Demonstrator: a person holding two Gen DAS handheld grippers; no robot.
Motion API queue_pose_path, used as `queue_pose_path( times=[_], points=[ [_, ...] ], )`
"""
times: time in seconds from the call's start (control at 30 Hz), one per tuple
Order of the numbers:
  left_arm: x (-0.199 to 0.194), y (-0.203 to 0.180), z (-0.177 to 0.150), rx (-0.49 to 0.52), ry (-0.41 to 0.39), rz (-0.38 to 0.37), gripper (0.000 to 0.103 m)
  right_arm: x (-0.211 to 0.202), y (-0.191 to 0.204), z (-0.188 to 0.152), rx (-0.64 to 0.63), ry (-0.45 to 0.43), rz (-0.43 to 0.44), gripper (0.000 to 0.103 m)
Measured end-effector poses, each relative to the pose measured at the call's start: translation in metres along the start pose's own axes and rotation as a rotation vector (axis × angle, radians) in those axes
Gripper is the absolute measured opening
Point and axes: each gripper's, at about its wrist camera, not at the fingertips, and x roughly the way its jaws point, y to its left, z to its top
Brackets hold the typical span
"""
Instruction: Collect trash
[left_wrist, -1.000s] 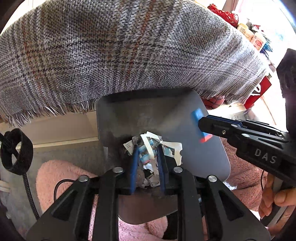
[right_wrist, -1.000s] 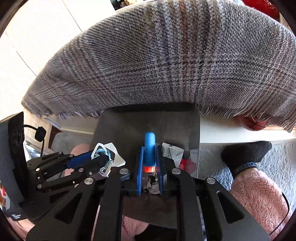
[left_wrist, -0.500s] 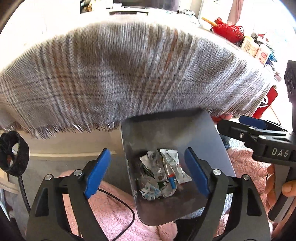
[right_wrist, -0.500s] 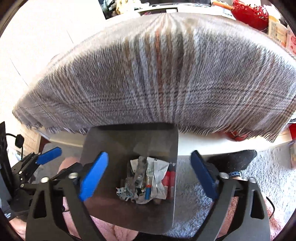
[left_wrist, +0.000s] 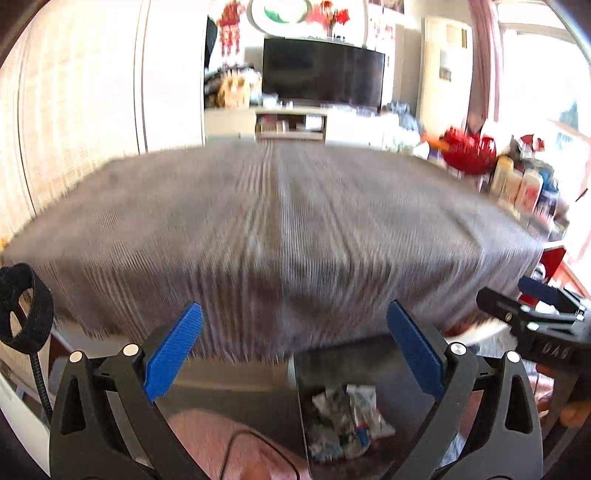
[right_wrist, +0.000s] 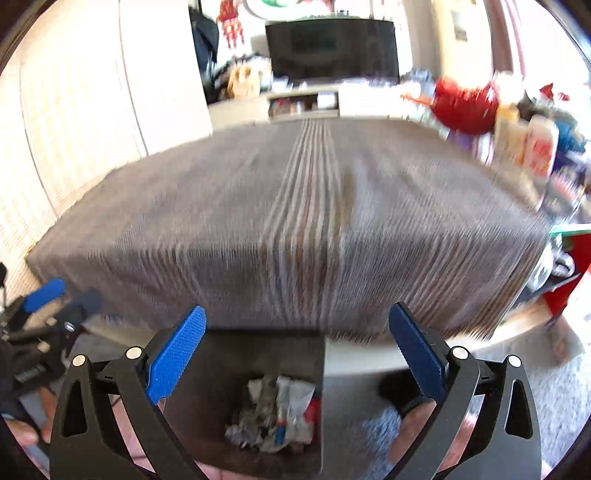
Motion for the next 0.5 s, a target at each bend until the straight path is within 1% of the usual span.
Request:
queue_pose_path(
  times=[0.17,0.3,0.4,0.5],
  points=[
    [-0.029,0.003,0.027,-0.025,-0.118,0.033,0.095,-0.027,0.001,0.021,-0.007,-0.089,-0.009,0.1],
    [-0.052,-0.001,0.049,-0.01,-0.183,0.033,0.095,-0.058,0.01,0.047,-0.052,-0.176,-0.045,0.1],
    [-0.072,-0.011,0.064,0.038,-0.254,0.084,0.095,-0.077,0.013,0.058,-0.063,-0.227,-0.045,0.1],
    [-0.092,-0.017,0.07,0.052,-0.323,0.154,0.095,-0.093,0.019,0.064,-0.091,-0.274,-0.08,0.1]
  ],
)
